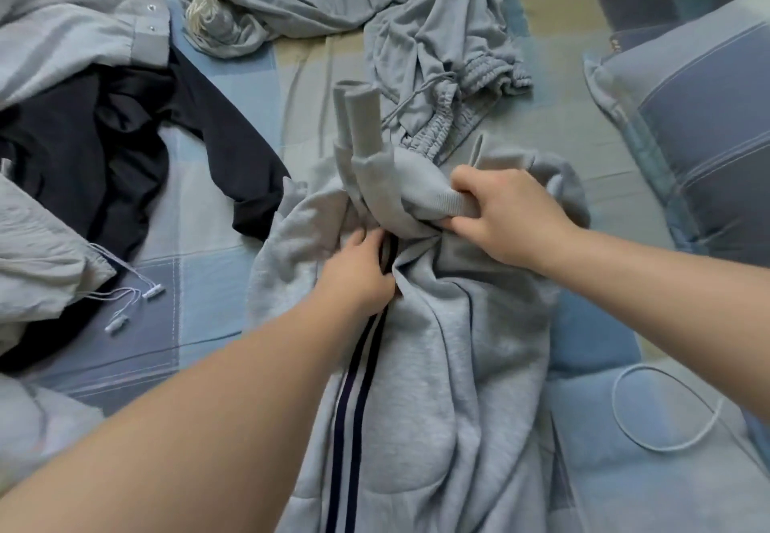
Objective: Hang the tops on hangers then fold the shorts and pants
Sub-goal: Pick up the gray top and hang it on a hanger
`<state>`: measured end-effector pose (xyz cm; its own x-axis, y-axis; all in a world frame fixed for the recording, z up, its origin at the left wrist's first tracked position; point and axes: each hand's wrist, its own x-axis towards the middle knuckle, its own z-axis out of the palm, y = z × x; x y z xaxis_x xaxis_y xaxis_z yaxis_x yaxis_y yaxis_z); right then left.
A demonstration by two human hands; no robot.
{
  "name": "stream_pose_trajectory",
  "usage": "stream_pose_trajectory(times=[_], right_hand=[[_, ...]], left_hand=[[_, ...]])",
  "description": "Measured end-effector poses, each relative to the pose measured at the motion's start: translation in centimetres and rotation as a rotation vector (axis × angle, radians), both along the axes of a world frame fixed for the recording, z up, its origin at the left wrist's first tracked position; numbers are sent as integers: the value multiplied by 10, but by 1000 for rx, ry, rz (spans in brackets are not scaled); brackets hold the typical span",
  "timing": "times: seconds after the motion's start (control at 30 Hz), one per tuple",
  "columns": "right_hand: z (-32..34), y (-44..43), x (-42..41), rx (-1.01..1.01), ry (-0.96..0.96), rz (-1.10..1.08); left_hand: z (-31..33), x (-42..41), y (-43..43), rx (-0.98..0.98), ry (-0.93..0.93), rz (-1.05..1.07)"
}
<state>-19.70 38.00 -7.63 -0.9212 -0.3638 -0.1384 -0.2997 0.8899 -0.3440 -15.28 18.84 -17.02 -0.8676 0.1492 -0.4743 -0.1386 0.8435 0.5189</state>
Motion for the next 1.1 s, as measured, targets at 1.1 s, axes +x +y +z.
stream_pose_trajectory(times=[1.1], right_hand=[[545, -175, 244, -543, 450, 126]], left_hand=[[652, 155, -143, 1186, -124, 777]])
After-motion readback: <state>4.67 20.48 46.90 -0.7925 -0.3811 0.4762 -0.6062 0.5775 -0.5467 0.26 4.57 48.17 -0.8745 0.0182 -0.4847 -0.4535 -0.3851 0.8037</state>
